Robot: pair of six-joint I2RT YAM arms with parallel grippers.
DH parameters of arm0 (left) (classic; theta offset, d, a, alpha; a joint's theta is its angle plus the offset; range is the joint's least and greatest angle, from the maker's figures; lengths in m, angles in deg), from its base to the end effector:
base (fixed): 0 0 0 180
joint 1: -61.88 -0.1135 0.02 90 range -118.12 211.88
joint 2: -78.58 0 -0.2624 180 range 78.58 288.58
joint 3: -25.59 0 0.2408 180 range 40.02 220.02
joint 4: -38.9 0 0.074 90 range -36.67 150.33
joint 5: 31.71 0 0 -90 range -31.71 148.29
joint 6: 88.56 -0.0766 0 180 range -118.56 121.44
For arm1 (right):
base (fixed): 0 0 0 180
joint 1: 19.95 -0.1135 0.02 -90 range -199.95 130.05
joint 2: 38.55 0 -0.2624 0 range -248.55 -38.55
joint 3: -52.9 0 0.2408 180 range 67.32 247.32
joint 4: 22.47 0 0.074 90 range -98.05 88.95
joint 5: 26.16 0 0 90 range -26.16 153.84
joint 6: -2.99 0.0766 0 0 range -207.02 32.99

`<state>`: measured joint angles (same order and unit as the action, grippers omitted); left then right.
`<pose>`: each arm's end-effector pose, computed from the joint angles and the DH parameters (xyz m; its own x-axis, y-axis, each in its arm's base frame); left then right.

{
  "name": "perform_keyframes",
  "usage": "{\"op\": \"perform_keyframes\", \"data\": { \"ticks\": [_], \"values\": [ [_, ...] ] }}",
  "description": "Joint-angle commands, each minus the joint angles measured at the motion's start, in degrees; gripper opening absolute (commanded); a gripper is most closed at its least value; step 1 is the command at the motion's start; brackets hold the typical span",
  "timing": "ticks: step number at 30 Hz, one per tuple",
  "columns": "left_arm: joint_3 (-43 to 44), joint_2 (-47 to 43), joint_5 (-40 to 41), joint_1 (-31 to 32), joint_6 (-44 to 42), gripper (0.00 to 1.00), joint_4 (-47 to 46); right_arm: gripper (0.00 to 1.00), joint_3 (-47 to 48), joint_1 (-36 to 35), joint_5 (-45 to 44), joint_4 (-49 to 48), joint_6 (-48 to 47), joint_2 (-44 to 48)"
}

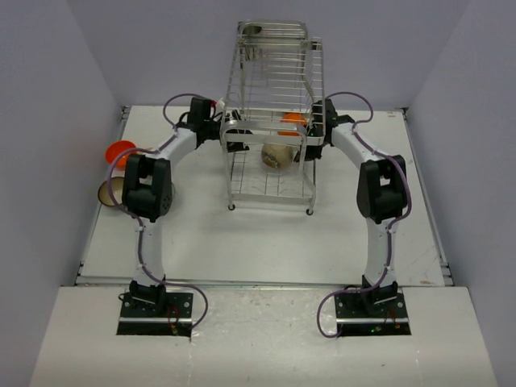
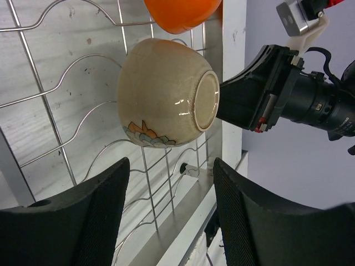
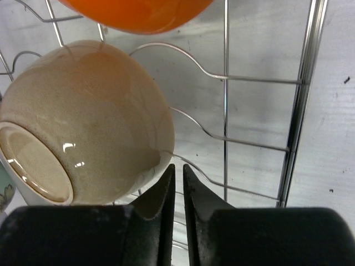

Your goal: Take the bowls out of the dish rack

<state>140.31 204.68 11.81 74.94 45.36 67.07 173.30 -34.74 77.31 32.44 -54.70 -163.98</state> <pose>0.4827 -0.1690 0.1973 -0.9325 -0.2740 -0.2351 0.0742 0.4920 -0.8674 0.4657 0.1414 0.1777 -0.9002 0.2999 -0.3156 0.1421 0.8876 0.4381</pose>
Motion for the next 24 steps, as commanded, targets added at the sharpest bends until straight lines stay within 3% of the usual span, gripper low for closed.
{"op": "perform_keyframes", "data": {
  "ticks": [1, 5, 6, 12, 19, 24],
  "values": [
    [2.3, 1.0, -2.3, 0.6, 0.7, 0.63, -2.8, 0.16, -2.1, -0.2, 0.4, -1.8, -0.5, 5.7],
    [2.3, 1.5, -2.7, 0.6, 1.2, 0.63, -3.5, 0.25, -3.8, 0.5, 1.0, -2.3, -0.6, 7.0],
    [2.3, 1.8, -3.3, 0.6, 1.3, 0.64, -3.6, 0.37, -4.3, 0.6, 1.5, -2.6, -0.7, 7.3],
    [1.0, 2.0, -3.4, 0.7, 1.1, 0.68, -3.8, 0.73, -6.9, 2.2, 4.8, -5.3, -0.1, 9.0],
    [0.1, 2.4, -4.1, 0.7, 1.3, 0.64, -4.4, 0.88, -6.0, 2.8, 10.0, -7.8, -0.6, 7.8],
    [0.1, 2.6, -4.4, 0.7, 1.7, 0.6, -4.7, 0.89, -4.7, 2.9, 13.8, -9.8, -0.9, 6.5]
  ]
}}
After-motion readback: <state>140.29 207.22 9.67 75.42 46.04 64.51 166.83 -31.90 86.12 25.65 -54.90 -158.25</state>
